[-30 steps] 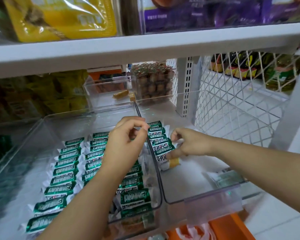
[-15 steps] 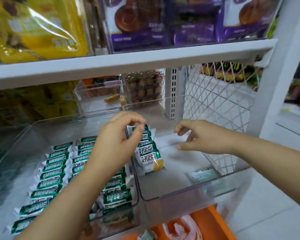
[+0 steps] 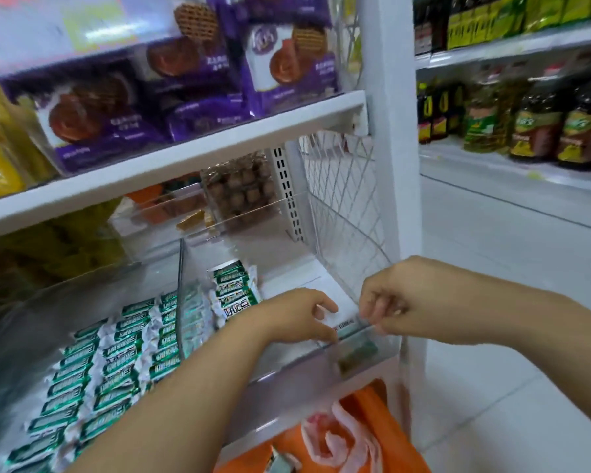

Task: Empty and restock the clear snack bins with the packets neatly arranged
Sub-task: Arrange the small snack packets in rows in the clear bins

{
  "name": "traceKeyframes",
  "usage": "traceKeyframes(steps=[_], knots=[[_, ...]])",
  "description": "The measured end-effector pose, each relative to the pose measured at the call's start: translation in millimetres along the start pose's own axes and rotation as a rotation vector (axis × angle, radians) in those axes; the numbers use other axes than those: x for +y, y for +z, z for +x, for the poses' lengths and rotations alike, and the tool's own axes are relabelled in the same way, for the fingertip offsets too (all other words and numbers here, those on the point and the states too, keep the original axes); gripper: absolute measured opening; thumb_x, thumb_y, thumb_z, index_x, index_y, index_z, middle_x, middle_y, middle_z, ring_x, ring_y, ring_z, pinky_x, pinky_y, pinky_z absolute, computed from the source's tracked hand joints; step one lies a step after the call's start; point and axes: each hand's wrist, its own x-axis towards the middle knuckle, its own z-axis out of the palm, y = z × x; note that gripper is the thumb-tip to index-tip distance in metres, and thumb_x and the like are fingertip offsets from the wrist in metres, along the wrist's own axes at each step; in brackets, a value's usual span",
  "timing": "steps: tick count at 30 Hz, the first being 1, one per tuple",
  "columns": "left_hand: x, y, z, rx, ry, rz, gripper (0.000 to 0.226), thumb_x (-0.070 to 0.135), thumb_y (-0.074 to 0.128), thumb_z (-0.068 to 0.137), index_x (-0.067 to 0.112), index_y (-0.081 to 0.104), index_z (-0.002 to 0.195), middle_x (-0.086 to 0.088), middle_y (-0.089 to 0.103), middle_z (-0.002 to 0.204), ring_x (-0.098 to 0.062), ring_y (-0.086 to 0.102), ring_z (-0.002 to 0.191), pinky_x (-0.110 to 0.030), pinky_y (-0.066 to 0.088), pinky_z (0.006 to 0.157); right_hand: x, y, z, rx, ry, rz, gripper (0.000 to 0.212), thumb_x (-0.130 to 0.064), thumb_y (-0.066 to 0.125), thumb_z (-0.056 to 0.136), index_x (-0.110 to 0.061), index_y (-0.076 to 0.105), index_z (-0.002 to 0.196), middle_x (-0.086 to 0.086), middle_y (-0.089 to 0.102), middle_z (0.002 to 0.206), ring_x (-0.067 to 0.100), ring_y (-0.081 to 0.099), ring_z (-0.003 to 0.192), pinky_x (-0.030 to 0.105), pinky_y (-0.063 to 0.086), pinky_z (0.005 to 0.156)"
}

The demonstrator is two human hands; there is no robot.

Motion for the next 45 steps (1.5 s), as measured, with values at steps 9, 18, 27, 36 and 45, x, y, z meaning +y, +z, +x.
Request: traceKeyframes(steps=[9,18,27,36,45], knots=[[7,1,11,0.052,0.077,0.155,0.014,0.023,0.071,0.08,0.021,0.061,0.088,0.0,0.054,0.081,-0.018,0.047,0.077,-0.027,0.035,0.066,13,3,6,0.056,-0.028,0.144,0.008,-0.023,0.064,0.087,-0.032,0.063,0.087,-0.01,0.071,0.081,0.001,0.062,0.075,0.021,0.05,0.073],[0,-18,-69,0.935,0.495,0.32,0.039,0.03,0.057,0.083,0.032,0.05,0.121,0.012,0.043,0.103,-0.012,0.054,0.085,-0.028,0.049,0.071,-4,7,15,0.193,0.113,0.831,0.045,-0.058,0.052,0.082,-0.024,0.052,0.113,0.003,0.072,0.086,0.019,0.071,0.069,0.037,0.059,0.071],[-13,-16,-96,0.876,0.592,0.43,0.033,0.047,0.053,0.092,0.03,0.054,0.12,0.007,0.046,0.113,-0.014,0.052,0.112,-0.025,0.041,0.093,-26,19,19,0.122,0.039,1.22,0.018,-0.014,0.068,0.084,-0.012,0.057,0.098,0.004,0.07,0.073,0.011,0.063,0.063,0.024,0.055,0.062],[-19,-28,-111,0.719,0.295,-0.298,0.066,0.024,0.071,0.081,0.06,0.039,0.125,0.039,0.053,0.108,0.003,0.064,0.091,-0.014,0.05,0.077,-41,28,40,0.246,-0.152,0.808,0.038,-0.009,0.073,0.08,-0.03,0.047,0.099,-0.006,0.066,0.099,0.0,0.064,0.068,0.023,0.051,0.063],[-30,-36,-114,0.71,0.309,-0.556,0.062,0.014,0.075,0.075,0.042,0.046,0.123,0.028,0.062,0.096,-0.002,0.064,0.081,-0.019,0.051,0.076,-56,24,54,0.362,-0.289,0.644,0.043,-0.014,0.072,0.081,-0.036,0.058,0.115,-0.007,0.065,0.092,0.008,0.062,0.063,0.02,0.05,0.063]])
